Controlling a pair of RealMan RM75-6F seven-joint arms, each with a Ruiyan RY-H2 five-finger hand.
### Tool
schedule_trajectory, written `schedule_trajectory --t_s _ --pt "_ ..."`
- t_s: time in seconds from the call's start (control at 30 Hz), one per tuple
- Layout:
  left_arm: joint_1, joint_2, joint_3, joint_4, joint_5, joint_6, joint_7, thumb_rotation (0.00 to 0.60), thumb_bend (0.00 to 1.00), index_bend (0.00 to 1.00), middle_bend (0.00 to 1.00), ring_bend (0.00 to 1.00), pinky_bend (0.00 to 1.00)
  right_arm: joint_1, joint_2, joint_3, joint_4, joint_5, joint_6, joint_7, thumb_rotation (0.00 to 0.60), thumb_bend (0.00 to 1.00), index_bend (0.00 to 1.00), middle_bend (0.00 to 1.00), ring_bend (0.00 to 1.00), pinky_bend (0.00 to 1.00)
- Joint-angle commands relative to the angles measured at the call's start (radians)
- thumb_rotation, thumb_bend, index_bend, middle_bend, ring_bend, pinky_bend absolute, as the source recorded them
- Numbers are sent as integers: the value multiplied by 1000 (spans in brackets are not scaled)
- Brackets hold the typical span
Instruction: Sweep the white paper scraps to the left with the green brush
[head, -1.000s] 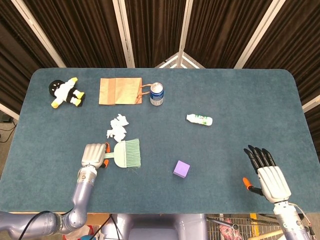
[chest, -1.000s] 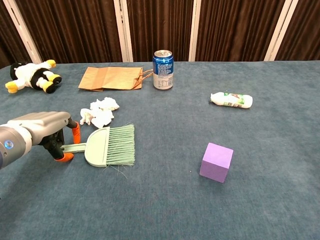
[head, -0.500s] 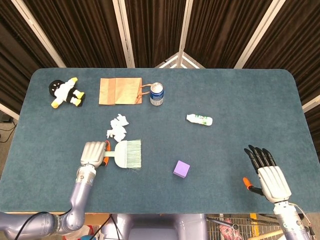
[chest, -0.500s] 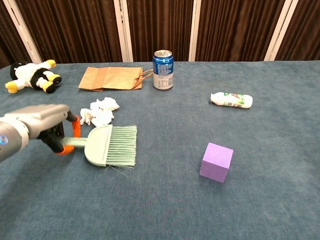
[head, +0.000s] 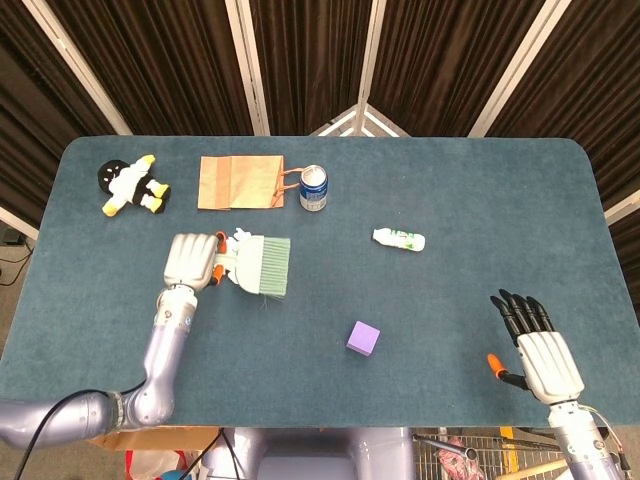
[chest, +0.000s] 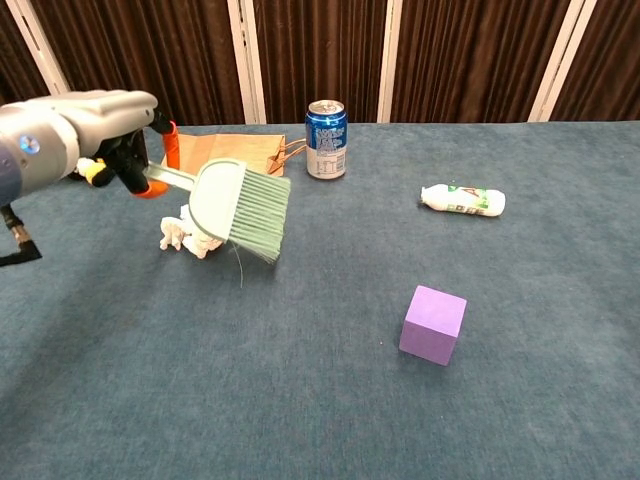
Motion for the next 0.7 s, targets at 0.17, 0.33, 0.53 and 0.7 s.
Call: schedule_trajectory --t_s 0.17,0.33,0.53,0.7 --pt "-87 -62 -46 171 -133 -72 16 600 809 813 1000 1000 998 6 1 5 0 17 -16 9 600 344 0 0 0 0" --pt "-108 -95 -34 260 -174 -95 12 600 810 814 1000 1000 998 7 4 6 -4 21 -19 12 600 344 0 0 0 0" --pt "-88 -80 12 277 -217 -99 23 600 810 814 1000 1000 998 5 5 3 -7 16 -17 7 600 345 0 0 0 0" --pt "-33 -6 47 227 -196 -61 -7 600 810 814 1000 1000 998 2 7 0 -9 7 -8 6 600 345 0 0 0 0"
